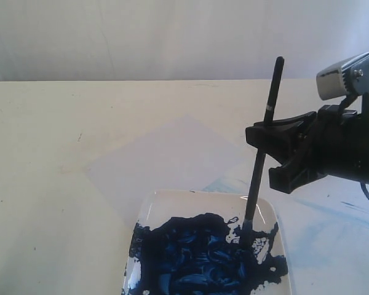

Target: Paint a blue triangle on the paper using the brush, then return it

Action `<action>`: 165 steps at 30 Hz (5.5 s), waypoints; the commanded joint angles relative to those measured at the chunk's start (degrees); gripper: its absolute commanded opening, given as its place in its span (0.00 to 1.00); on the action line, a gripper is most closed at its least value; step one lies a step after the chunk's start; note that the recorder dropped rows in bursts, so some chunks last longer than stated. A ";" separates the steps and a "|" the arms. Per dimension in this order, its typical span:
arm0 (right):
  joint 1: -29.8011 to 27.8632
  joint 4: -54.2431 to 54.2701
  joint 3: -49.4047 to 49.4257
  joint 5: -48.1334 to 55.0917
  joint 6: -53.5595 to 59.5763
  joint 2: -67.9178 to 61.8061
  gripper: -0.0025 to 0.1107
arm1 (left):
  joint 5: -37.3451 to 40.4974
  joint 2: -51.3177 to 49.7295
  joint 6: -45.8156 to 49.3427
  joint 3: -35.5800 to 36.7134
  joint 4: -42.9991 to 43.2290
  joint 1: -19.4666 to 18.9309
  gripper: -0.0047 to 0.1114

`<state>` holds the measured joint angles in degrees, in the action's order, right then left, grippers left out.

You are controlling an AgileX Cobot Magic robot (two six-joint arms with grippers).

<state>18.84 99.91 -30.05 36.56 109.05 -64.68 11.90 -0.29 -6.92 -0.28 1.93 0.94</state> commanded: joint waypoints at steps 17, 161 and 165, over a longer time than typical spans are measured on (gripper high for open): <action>0.09 0.04 0.27 -0.82 -6.68 0.02 0.02 | -0.30 0.29 -0.45 0.28 -0.09 0.47 0.04; 2.58 0.04 -34.65 5.63 0.99 -28.73 0.02 | 23.77 -118.46 76.37 -68.50 -63.58 4.42 0.04; 5.27 0.04 -40.28 5.63 10.31 -35.85 0.02 | 23.77 -118.46 76.37 -68.50 -63.58 4.42 0.04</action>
<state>22.40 99.82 -66.80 41.26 113.25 -96.54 35.79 -118.64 69.18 -68.55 -61.41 5.42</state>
